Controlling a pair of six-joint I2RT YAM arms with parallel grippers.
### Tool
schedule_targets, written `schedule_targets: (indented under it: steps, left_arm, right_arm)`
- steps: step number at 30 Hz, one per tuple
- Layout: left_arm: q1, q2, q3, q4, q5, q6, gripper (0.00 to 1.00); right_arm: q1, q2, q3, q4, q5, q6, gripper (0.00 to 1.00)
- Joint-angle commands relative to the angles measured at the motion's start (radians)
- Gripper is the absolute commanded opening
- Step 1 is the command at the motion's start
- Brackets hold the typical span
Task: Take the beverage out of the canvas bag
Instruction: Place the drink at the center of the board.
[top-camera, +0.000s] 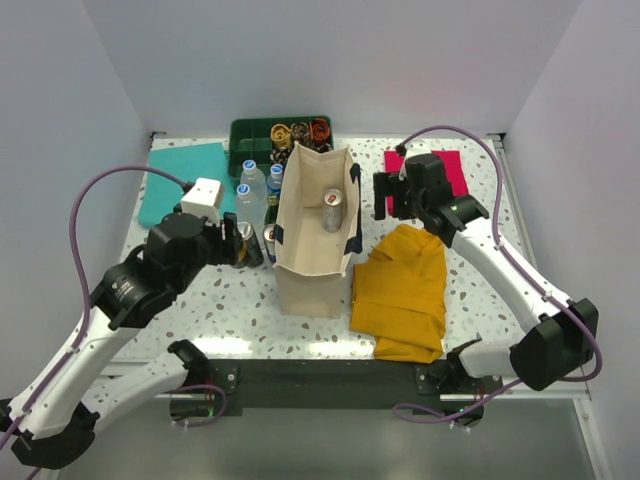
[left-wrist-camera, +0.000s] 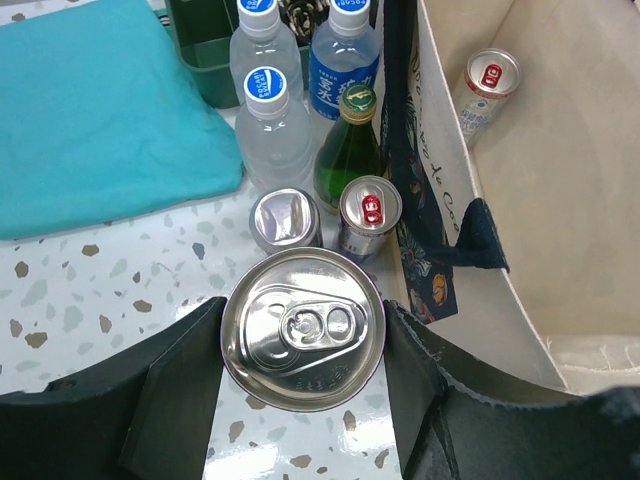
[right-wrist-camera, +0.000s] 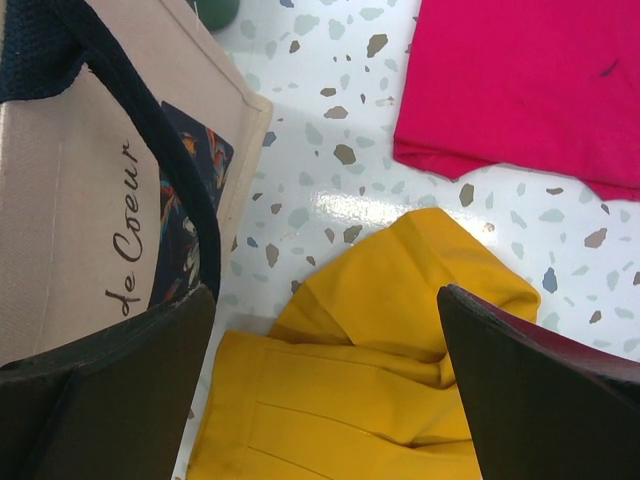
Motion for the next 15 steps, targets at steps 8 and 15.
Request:
schedule_targets:
  steps: [8,15]
  left_arm:
    - [-0.004,-0.026,-0.058,0.197,-0.008,0.029,0.0]
    - [-0.004,-0.009,-0.166,0.326,0.003,0.041,0.0]
  right_arm:
    - [-0.001,-0.012,0.032,0.002,0.027,0.006,0.98]
    - [-0.003,-0.015,0.027,-0.005,0.054,-0.002,0.98]
